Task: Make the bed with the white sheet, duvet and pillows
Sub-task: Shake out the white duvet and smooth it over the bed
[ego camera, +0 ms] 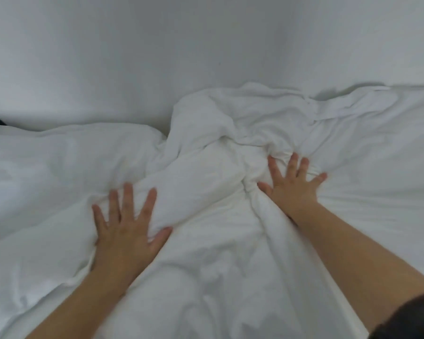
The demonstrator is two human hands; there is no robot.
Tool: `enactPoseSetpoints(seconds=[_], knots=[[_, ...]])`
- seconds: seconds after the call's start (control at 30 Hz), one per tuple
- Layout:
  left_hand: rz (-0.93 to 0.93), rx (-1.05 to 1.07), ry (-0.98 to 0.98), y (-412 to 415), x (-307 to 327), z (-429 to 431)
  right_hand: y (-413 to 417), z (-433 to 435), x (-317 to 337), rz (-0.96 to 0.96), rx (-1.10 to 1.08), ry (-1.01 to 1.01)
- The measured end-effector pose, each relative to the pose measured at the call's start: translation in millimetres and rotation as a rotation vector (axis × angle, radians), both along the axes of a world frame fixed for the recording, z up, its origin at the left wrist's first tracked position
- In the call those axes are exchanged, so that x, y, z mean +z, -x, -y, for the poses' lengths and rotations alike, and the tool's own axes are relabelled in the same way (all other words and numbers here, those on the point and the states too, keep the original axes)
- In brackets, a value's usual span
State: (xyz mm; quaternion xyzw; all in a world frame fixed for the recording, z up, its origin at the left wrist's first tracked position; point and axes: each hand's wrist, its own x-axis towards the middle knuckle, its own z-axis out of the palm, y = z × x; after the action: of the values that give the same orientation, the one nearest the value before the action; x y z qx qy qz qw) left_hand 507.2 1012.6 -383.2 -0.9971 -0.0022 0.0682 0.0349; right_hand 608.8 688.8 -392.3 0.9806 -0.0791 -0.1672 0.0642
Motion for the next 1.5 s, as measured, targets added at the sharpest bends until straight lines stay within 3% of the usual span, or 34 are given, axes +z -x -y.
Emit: enactPoseSetpoints(seconds=[0.17,0.27,0.37,0.43,0.57,0.67,0.8,0.87,0.93,1.0,1.1,1.2,1.3,1.37,1.5], knots=[[-0.049,0.030,0.073,-16,-10,-3,26,-107,25,0.063,-0.188,-0.432],[-0.056,0.012,0.218,-25,14,-23,42,-175,15,-0.001,-0.087,-0.440],[0.192,0.136,0.449,-64,42,-49,40,-177,2,-0.012,-0.062,-0.420],[0.215,0.152,0.369,-100,52,-68,40,-171,-5,-0.018,-0.052,-0.433],[-0.007,0.131,0.160,-134,29,-75,34,-167,-11,-0.022,-0.039,-0.440],[0.203,0.144,0.121,-139,40,-111,30,-163,-11,-0.059,-0.048,-0.425],[0.419,0.339,0.107,-150,91,-176,31,-167,-2,-0.109,-0.057,-0.379],[0.359,0.352,0.200,-151,78,-170,30,-171,1,-0.133,-0.078,-0.355],[0.099,0.352,0.362,-144,45,-143,29,-172,2,-0.133,-0.093,-0.329],[-0.091,0.316,0.352,-133,6,-127,27,-173,-1,-0.138,-0.102,-0.325],[-0.114,0.290,0.338,-132,4,-123,25,-172,-9,-0.124,-0.102,-0.304],[-0.126,0.320,0.449,-104,34,-107,20,-173,-14,-0.072,-0.110,-0.301],[0.006,0.047,0.368,-3,29,-72,22,-179,-8,-0.066,-0.108,-0.287],[-0.033,-0.084,0.223,50,4,-66,34,-176,-5,-0.055,-0.062,-0.251],[-0.015,0.057,0.084,50,-12,-58,85,-147,2,-0.079,0.141,-0.184]])
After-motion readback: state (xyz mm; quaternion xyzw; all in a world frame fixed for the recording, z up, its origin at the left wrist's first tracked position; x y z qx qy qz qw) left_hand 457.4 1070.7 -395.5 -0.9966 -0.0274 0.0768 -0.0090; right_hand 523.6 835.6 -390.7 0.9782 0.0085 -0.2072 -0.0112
